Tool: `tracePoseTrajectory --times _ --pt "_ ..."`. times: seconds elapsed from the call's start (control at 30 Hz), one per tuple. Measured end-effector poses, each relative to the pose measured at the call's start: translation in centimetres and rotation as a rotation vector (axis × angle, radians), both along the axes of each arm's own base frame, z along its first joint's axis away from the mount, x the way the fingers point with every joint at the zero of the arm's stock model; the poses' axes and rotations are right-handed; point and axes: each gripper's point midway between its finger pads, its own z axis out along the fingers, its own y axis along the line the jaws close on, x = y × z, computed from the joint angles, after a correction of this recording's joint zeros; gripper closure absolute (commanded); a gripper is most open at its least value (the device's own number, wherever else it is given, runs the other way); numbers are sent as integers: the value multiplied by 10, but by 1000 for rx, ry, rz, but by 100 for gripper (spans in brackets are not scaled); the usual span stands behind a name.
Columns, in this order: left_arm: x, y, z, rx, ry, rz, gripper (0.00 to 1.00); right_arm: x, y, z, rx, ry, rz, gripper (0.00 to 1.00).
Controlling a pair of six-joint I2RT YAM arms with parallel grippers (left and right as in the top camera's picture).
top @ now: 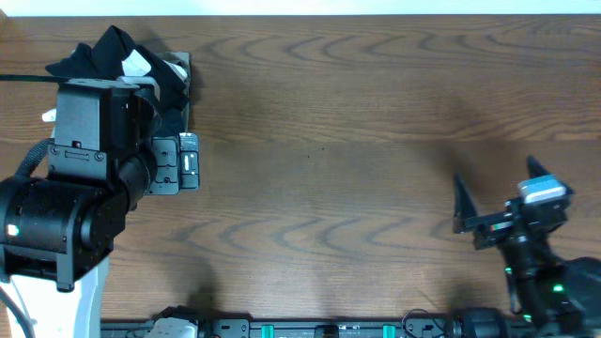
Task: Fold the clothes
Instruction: 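Release the shirt on the stack and retract the right arm to rest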
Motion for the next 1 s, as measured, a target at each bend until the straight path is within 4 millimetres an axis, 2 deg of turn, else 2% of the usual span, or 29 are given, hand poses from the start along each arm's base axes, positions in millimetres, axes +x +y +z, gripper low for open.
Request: tracePoseTrajectory --times 0.23,0.5,0.83,1.0 --pt "0 0 0 0 1 0 2 3 5 -52 5 -66 44 1" --pt "0 0 0 0 1 0 2 3 9 -73 2 -172 70 1" --pt "0 0 0 0 1 0 2 19 6 -134 6 -100 57 1" --pt "0 0 0 0 1 0 2 19 5 -138 9 -85 50 1"
